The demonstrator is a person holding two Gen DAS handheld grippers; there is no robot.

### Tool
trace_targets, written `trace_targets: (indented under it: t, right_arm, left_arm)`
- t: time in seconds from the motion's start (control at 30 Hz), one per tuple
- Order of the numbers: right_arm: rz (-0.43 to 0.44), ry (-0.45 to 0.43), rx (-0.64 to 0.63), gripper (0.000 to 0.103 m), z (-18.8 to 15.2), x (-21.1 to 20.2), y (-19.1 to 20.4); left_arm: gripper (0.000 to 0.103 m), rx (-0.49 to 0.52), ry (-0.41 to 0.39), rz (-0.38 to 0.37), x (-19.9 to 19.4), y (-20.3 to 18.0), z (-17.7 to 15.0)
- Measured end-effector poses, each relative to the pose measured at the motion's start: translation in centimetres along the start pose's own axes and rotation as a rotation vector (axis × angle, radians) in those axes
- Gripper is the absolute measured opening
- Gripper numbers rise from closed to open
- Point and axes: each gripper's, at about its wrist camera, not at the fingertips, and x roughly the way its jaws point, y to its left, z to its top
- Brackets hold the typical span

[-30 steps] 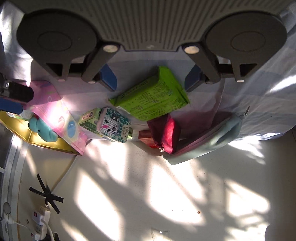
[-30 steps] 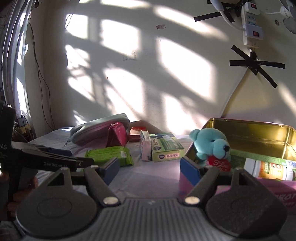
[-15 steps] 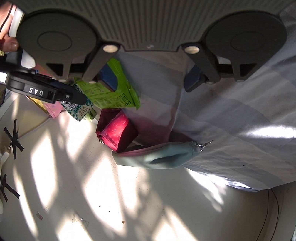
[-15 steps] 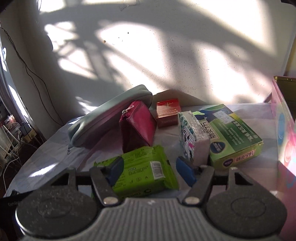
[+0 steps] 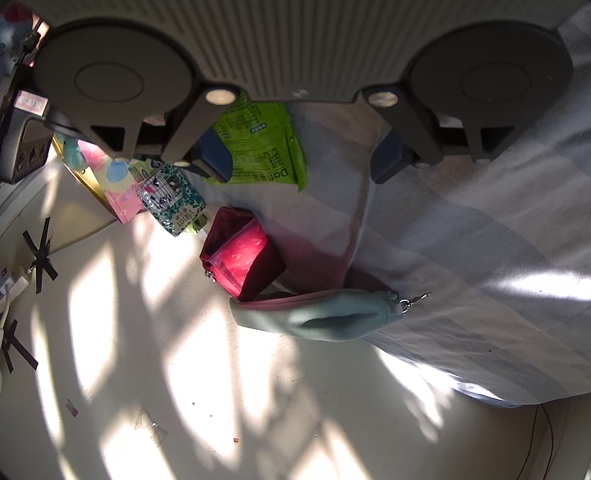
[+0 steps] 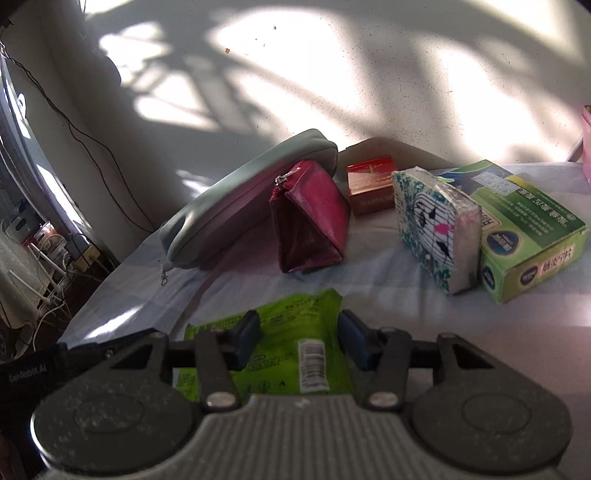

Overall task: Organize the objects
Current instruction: 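Grasp the green wet-wipe pack with the right gripper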

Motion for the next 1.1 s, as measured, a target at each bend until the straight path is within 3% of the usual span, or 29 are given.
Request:
trace_targets:
  t: [0.13, 0.33, 0.5, 0.63, 0.83, 1.1]
  right_arm:
    - [0.033, 0.005, -0.035, 0.05, -1.5, -1.4, 1.0]
    - [0.046, 0.002, -0.008, 0.05, -2.5, -2.3, 1.0]
    - [0.032, -0.013, 0.024, 0.05, -2.5, -2.4, 0.7]
    - [0.029, -0.02, 0.057, 0.05, -3.2, -3.1, 0.7]
    - [0.11, 0.058, 0.073, 0.041, -4.4, -3.8, 1.9]
    - [0.043, 0.048, 0.014, 0.041, -6.1, -6.7, 3.0]
  left_arm:
    - [0.083, -0.031, 0.014, -0.014, -0.4, 0.2, -0.1]
    - [0.083, 0.013, 0.034, 0.047, -1.3, -0.6, -0.7]
    - [0.084, 0.003, 0.059, 0.001, -2.0, -0.7, -1.4]
    - [0.085, 0.032, 0.061, 0.008, -1.8, -1.3, -1.9]
    - [0.079, 0.069, 0.09, -0.04, -1.5, -2.1, -2.4]
    - [0.078, 0.161, 0.156, -0.147, -1.1, -3.5, -3.3]
